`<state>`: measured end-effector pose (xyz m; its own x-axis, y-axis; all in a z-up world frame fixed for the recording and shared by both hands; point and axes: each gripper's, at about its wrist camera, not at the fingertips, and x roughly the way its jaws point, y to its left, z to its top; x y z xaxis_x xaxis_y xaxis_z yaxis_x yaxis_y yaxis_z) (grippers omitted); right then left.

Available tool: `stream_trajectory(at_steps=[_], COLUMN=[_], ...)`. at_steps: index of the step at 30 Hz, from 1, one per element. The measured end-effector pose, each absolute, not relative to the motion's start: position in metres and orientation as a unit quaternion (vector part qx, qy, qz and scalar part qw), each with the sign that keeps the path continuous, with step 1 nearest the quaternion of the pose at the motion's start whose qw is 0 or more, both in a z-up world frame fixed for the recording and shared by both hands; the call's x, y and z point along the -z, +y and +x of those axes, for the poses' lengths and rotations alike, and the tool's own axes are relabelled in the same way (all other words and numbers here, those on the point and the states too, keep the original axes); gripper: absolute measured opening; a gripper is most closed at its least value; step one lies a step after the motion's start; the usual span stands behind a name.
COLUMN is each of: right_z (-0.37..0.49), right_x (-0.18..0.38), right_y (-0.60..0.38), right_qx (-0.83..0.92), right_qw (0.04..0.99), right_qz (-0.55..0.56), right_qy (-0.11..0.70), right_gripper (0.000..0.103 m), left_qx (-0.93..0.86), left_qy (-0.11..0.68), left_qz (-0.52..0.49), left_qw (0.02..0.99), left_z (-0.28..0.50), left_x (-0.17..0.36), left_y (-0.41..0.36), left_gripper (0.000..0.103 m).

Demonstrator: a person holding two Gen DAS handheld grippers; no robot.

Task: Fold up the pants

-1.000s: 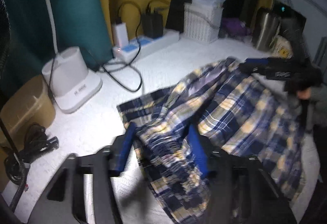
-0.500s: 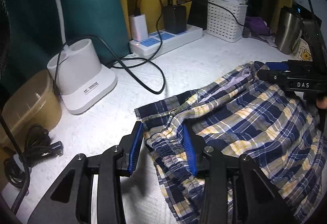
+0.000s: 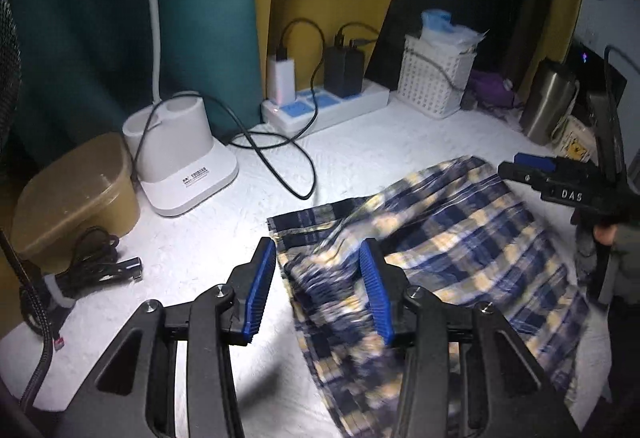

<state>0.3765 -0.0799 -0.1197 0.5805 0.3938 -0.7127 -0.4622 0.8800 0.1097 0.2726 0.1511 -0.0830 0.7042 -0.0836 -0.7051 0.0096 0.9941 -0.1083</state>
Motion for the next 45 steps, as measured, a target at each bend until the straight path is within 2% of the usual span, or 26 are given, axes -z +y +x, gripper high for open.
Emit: stream_trajectory(at_steps=[6,12,17,31,38,45], right_z=[0.348,0.335,0.334,0.305,0.298,0.292], right_x=[0.126,0.149,0.152,0.137,0.152,0.149], right_y=[-0.082,-0.081,-0.096,-0.111,-0.1,-0.121], right_qx=[-0.262,-0.249,-0.218,-0.242,-0.236,-0.215], right_qw=[0.876,0.868,0.874,0.874,0.865,0.871], right_qz=[-0.062,-0.087,-0.093,-0.07,-0.095,-0.095], right_qy=[0.401,0.421,0.424,0.416,0.433,0.431], right_gripper=[0.065,0.065,0.065,0.065,0.065,0.066], left_qx=[0.03,0.031,0.015,0.014,0.007,-0.003], left_qy=[0.379,0.439,0.434,0.384,0.442,0.436], left_qz=[-0.065,-0.021,-0.04,-0.061,-0.04,-0.04], left_qw=[0.923,0.898,0.9,0.921,0.896,0.899], left_z=[0.256,0.258,0.259,0.227,0.23,0.228], left_x=[0.078,0.113,0.123,0.081,0.116,0.116], left_y=[0.147,0.128,0.14,0.131,0.119,0.126], left_gripper=[0.044,0.044,0.06,0.06,0.06,0.063])
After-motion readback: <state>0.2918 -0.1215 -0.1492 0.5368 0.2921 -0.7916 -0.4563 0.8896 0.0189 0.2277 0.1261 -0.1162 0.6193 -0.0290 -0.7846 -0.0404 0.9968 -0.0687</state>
